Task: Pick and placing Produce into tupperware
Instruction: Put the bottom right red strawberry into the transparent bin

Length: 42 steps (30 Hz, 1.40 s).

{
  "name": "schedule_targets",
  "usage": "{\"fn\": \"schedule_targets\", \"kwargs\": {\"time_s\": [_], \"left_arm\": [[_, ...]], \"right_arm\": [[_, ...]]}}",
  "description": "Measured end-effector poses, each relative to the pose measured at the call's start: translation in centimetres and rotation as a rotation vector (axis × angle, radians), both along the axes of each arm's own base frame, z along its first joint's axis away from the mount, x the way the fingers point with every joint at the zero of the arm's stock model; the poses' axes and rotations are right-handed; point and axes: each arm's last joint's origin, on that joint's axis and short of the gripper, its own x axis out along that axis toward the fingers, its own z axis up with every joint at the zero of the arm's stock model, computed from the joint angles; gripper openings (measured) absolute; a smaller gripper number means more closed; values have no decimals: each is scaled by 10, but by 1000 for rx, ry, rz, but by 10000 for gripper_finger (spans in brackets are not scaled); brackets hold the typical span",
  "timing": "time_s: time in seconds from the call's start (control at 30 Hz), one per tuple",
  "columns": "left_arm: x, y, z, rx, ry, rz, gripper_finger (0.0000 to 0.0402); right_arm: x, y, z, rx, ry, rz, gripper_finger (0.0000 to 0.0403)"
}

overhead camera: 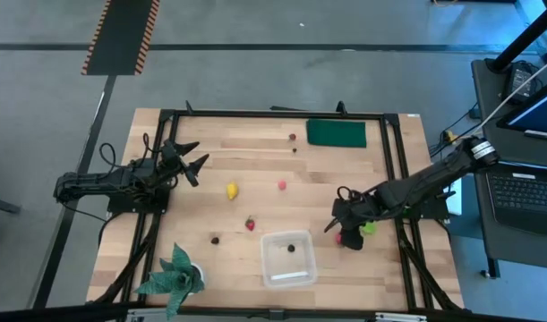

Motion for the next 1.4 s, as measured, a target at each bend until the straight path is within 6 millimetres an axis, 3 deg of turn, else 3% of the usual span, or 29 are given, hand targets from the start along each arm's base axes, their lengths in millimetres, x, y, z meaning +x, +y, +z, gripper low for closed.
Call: {"fn": "schedule_targets", "kwargs": {"time_s": [0.13, 0.27, 0.6, 1.07, 1.4], "left_arm": [[0, 0, 0, -1, 0, 0, 281], [0, 0, 0, -1, -1, 0, 281], [0, 0, 0, -2, -1, 0, 281], [0, 0, 0, -2, -1, 0, 281], [0, 0, 0, -2, -1, 0, 281]], "right_arm": [[-4, 4, -11, 34, 0, -16, 337], [-8, 12, -18, 42, -18, 26, 352], [-10, 29, -17, -50, -119, 211, 353], [3, 38, -46, -98, -52, 223, 334], [4, 39, -49, -84, -35, 193, 329]]}}
